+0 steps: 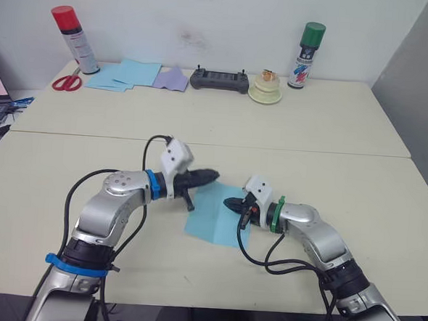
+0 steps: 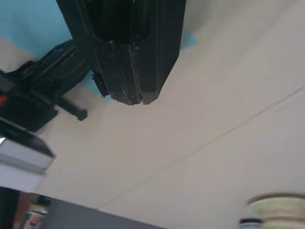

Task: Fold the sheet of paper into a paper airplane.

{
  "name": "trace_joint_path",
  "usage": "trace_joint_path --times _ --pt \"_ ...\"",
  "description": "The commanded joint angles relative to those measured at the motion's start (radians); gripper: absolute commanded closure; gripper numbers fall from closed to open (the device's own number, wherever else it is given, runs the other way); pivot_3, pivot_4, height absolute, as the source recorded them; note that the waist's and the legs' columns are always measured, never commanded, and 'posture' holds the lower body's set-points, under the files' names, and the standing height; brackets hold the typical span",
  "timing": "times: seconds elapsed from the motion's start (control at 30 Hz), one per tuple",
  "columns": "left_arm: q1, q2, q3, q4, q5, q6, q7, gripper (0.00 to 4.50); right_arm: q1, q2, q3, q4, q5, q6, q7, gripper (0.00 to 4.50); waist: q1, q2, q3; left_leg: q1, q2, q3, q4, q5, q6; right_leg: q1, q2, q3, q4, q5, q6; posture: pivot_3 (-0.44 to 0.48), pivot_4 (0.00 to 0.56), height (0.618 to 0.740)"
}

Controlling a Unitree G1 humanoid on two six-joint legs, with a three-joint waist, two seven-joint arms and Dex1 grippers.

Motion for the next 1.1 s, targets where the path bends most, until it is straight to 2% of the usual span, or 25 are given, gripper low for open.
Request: trace_joint_path --times 0.03,0.23,0.4,0.5,0.67,0.9,1.1 --pt "0.039 0.05 -0.103 -0.039 0.078 -0.002 -0.034 4.5 0.001 -0.003 -0.008 0.012 -0.023 -0.008 0.008 4.47 -0.002 0.0 0.0 0.0 0.0 0.0 0.0 0.0 0.0 0.0 0.0 0.001 0.0 0.0 0.0 0.0 0.15 0.74" --pt "0.066 0.085 -0.184 0.004 0.182 -0.059 -0.034 4.5 0.006 -0.007 -0.027 -0.001 -0.024 0.002 0.01 4.47 0.001 0.0 0.0 0.0 0.0 0.0 0.0 0.0 0.0 0.0 0.0 -0.001 0.0 0.0 0.0 0.0 0.15 0.74" --pt "0.072 0.061 -0.181 0.025 0.206 -0.106 -0.023 4.5 0.027 -0.002 -0.067 -0.045 0.009 0.037 0.001 4.47 0.002 0.0 0.0 -0.001 0.0 0.0 0.0 0.0 0.0 0.0 0.0 -0.001 0.0 0.0 0.0 0.0 0.15 0.74" --pt "0.08 0.055 -0.183 0.034 0.216 -0.129 -0.026 4.5 0.045 0.007 -0.124 -0.097 0.038 0.077 -0.038 3.56 0.004 0.0 0.0 -0.001 -0.001 0.0 0.001 0.0 0.0 0.0 0.0 -0.001 0.0 0.0 0.0 0.0 0.15 0.74" --pt "0.091 0.063 -0.198 0.073 0.264 -0.204 -0.028 4.5 0.078 0.004 -0.224 -0.194 0.08 0.196 -0.112 1.77 0.004 0.0 0.0 -0.001 -0.001 0.0 0.001 0.0 0.0 0.0 0.0 0.0 0.0 0.0 0.0 0.0 0.15 0.74" --pt "0.102 0.054 -0.203 0.09 0.275 -0.241 -0.038 4.5 0.103 0.035 -0.321 -0.274 0.15 0.383 -0.204 1.77 0.004 0.0 0.0 -0.001 -0.001 0.0 0.0 0.0 0.0 0.0 0.0 0.0 0.0 0.0 0.0 0.0 0.15 0.74" --pt "0.091 0.044 -0.206 0.109 0.28 -0.252 -0.043 4.5 0.087 0.077 -0.317 -0.292 0.187 0.456 -0.229 1.77 0.005 0.001 0.0 -0.001 -0.001 0.0 0.0 0.0 0.0 0.0 0.0 0.0 0.0 0.0 0.0 0.0 0.15 0.74"
